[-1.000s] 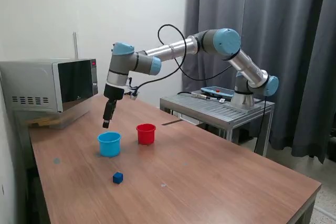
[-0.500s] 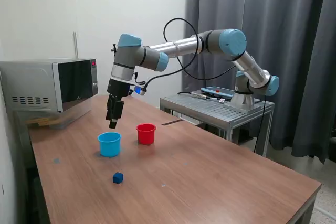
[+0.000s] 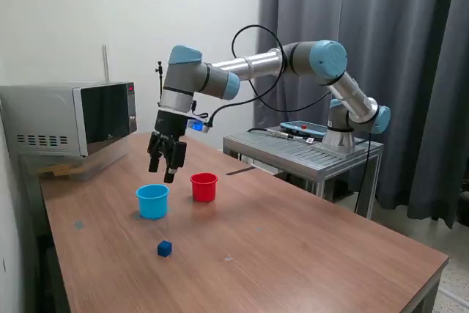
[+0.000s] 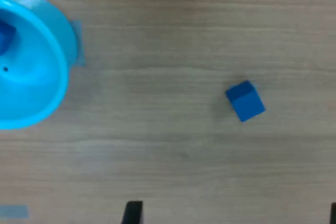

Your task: Place red objects in the red bin, and blue objects in the blue bin.

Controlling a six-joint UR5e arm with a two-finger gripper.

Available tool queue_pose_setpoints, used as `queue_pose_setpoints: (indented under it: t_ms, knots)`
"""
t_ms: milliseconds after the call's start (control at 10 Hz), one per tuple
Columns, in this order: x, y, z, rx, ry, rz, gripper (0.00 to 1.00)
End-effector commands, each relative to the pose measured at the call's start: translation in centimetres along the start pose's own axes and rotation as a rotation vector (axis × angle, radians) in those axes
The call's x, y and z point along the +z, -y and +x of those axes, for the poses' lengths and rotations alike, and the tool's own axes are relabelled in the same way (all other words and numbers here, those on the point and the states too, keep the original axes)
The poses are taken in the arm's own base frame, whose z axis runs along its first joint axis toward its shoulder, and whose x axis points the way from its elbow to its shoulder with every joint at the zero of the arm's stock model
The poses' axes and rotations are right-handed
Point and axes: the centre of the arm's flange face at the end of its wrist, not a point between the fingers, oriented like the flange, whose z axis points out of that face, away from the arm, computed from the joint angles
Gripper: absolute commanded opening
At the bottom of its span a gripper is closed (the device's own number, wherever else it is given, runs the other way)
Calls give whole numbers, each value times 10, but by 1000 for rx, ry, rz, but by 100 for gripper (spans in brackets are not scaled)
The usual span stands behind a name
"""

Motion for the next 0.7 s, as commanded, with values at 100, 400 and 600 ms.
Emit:
queue_pose_setpoints:
  t_ms: [100, 400, 600]
  knots:
    - [1, 1, 3, -125, -29, -1, 100]
    - [3, 2, 12, -285, -140, -3, 100]
    - [14, 5, 13, -367, -165, 1, 100]
